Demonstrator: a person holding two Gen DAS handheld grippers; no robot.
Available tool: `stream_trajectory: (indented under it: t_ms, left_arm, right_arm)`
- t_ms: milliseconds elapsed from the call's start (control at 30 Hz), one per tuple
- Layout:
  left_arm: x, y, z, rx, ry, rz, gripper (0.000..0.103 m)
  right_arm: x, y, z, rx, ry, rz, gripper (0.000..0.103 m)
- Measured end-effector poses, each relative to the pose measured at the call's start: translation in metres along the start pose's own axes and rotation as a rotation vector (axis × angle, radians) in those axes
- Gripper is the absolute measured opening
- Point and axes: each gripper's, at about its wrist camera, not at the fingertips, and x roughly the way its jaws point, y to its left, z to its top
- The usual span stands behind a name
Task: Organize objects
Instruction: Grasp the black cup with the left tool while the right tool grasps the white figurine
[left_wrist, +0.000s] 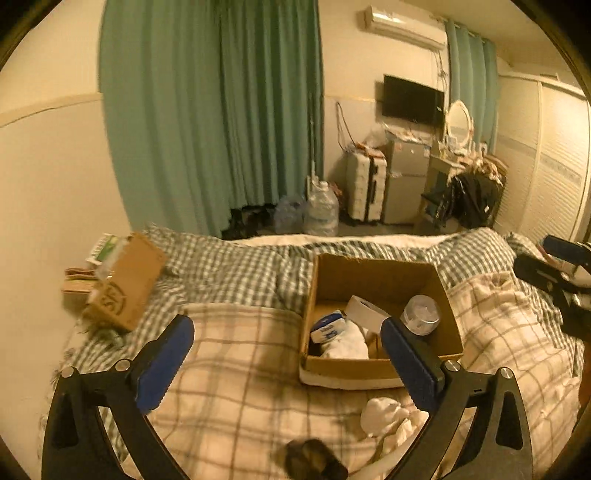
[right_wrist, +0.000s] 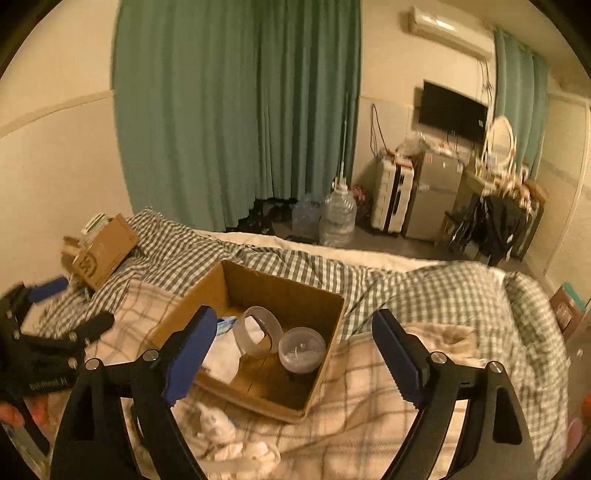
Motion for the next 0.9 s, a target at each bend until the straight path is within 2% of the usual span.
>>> stream_trajectory:
  t_ms: [100, 200, 400, 467, 633, 767, 900]
  left_arm:
    - [-0.019, 0.007, -0.007, -0.020, -0.015, 0.016, 0.103]
    - [-0.030, 0.012, -0.020, -0.042, -0.017, 0.025, 0.103]
    - [-0.026, 0.018, -0.057, -0.073, 0.013, 0.064, 0.103]
    - [-0.017, 0.018, -0.070, -0.085, 0.040, 0.079, 0.103]
    - [0.018, 0.015, -0.105, -0.091, 0.132, 0.109, 0.103]
    - [0.048, 0.004, -0.132, -0.081, 0.228, 0.069, 0.103]
    - [0.069, -0.007, -0.140, -0.051, 0.297, 0.059, 0.103]
  right_arm:
    - [-0.026, 0.014, -0.010, -0.040, -0.030, 0.006, 0.092]
    - [-0.038, 0.022, -0.024, -0.042, -0.022, 0.021, 0.092]
    - [-0.036, 0.032, -0.058, -0.047, 0.021, 0.015, 0.092]
    - [-0.029, 0.035, -0.069, -0.048, 0.032, -0.001, 0.092]
    - [0.004, 0.031, -0.096, -0.017, 0.110, 0.025, 0.092]
    - [0.035, 0.024, -0.116, 0.021, 0.176, 0.025, 0.092]
    - [0.057, 0.023, -0.130, 0.039, 0.235, 0.032, 0.092]
